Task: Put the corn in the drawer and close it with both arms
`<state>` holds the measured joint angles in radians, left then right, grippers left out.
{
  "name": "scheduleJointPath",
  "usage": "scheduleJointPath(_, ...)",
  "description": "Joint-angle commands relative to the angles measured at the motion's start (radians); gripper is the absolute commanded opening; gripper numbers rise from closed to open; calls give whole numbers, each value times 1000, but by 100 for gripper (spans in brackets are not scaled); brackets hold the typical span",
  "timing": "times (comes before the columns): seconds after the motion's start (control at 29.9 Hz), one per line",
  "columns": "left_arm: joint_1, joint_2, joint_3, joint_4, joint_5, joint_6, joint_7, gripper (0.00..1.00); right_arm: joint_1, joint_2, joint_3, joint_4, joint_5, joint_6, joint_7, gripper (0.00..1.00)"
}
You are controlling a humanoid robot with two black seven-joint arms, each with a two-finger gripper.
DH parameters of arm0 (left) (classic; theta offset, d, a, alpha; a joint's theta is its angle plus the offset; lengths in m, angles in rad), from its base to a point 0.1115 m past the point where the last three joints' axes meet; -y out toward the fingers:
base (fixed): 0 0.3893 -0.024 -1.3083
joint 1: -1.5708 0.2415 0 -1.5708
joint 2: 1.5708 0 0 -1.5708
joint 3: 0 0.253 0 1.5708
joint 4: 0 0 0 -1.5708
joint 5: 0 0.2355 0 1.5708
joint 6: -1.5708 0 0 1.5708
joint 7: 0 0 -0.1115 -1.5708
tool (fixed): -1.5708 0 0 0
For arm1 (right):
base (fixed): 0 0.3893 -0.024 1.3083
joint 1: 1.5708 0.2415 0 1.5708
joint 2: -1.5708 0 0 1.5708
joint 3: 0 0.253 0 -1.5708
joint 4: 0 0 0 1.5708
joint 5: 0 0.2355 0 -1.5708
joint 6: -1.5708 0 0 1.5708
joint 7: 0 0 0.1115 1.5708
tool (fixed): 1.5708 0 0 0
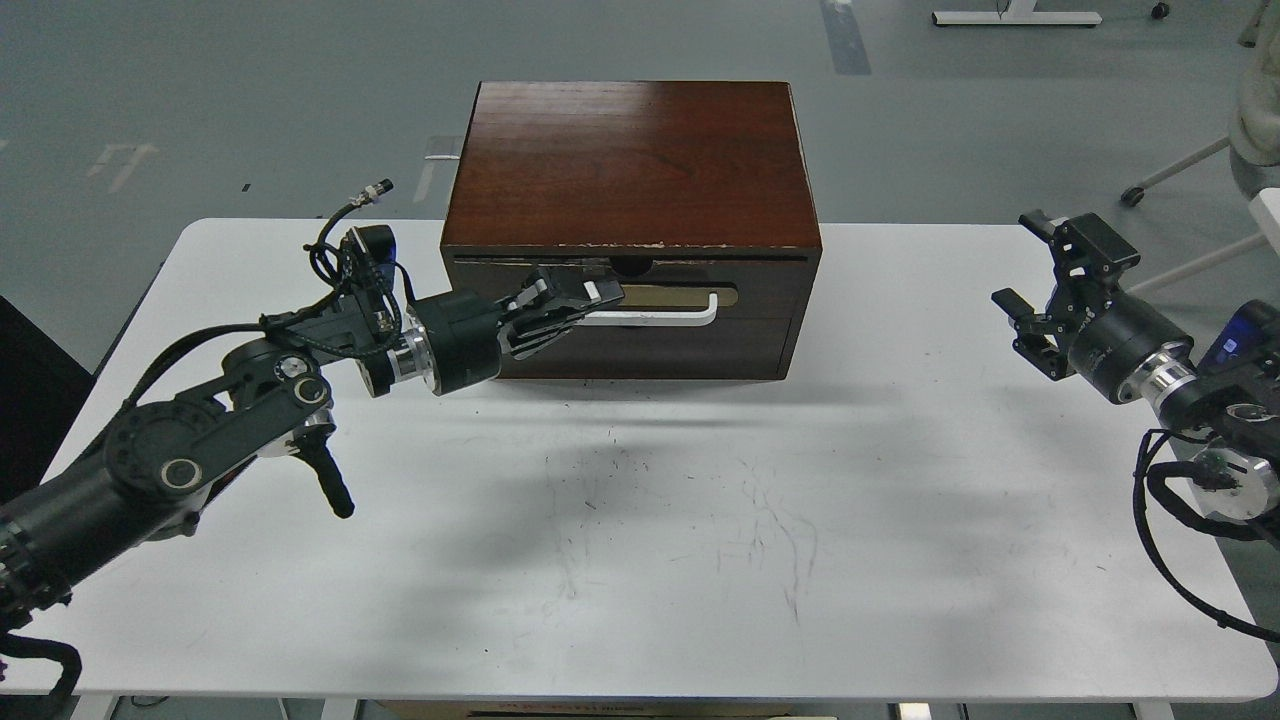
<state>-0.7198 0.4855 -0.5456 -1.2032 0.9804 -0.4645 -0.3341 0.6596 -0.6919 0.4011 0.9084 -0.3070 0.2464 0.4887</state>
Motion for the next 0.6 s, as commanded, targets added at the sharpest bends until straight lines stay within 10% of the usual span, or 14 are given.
scheduleJointPath(0.0,2,50,-31,-76,-110,-24,-6,70,0,2,39,1,0,1,0,100)
scheduleJointPath(0.03,5,59,-48,-91,-170,-24,-6,100,0,2,56,1,0,1,0,100)
scheduleJointPath(0.57,115,217,-163,23,-705,1,-33,100,-2,28,116,0,135,1,0,100)
